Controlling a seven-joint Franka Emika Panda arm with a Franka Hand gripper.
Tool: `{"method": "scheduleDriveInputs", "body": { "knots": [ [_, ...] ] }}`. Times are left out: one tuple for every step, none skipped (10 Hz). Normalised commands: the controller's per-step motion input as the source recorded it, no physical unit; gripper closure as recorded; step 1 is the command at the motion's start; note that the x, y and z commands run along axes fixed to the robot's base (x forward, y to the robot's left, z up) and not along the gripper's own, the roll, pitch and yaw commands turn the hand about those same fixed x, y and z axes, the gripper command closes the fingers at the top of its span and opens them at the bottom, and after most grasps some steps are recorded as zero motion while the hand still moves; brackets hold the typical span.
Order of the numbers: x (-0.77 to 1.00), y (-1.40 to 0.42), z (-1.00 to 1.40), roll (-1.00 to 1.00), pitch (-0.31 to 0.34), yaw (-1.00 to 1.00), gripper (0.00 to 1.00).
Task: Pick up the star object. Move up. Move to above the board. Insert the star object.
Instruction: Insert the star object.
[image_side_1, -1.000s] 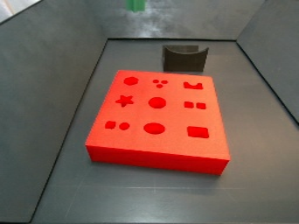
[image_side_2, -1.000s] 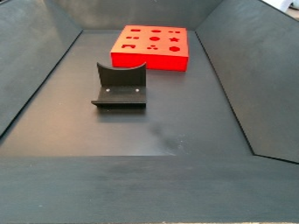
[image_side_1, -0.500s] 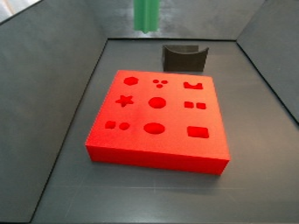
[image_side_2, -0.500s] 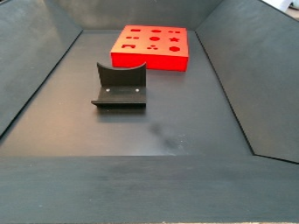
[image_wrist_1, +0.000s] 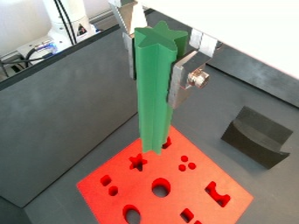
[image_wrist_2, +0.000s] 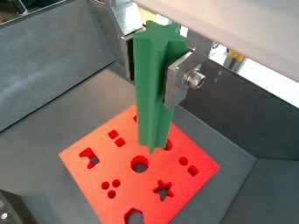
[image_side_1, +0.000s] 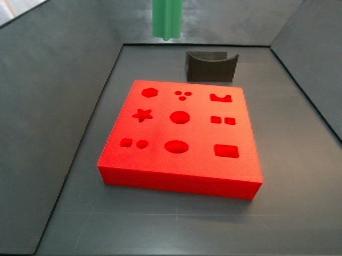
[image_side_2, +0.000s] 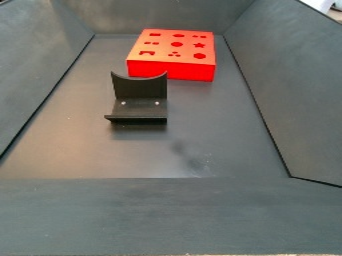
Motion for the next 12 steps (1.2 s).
{"method": "scheduleDriveInputs", "body": {
  "knots": [
    [0.0, 0.0, 0.0, 0.0, 0.0, 0.0, 1.0],
    [-0.23, 0.01, -0.61, 0.0, -0.041, 0.0, 1.0],
    [-0.26, 0.0, -0.67, 0.0, -0.027, -0.05, 1.0],
    [-0.15, 0.0, -0.66, 0.0, -0.039, -0.19, 1.0],
    [-0.13, 0.0, -0.67, 0.01, -0.053, -0.23, 1.0],
    [-0.21, 0.0, -0.76, 0.04, -0.036, -0.12, 1.0],
    [-0.37, -0.13, -0.91, 0.12, -0.05, 0.03, 1.0],
    [-0.34, -0.11, -0.84, 0.1, -0.09, 0.1, 1.0],
    [-0.25, 0.0, -0.73, 0.06, -0.114, 0.18, 1.0],
    [-0.12, 0.0, -0.59, 0.04, -0.14, 0.19, 1.0],
    [-0.01, 0.0, -0.47, 0.03, -0.126, 0.08, 1.0],
    [0.0, 0.05, -0.34, 0.0, -0.096, 0.0, 1.0]
  ]
}}
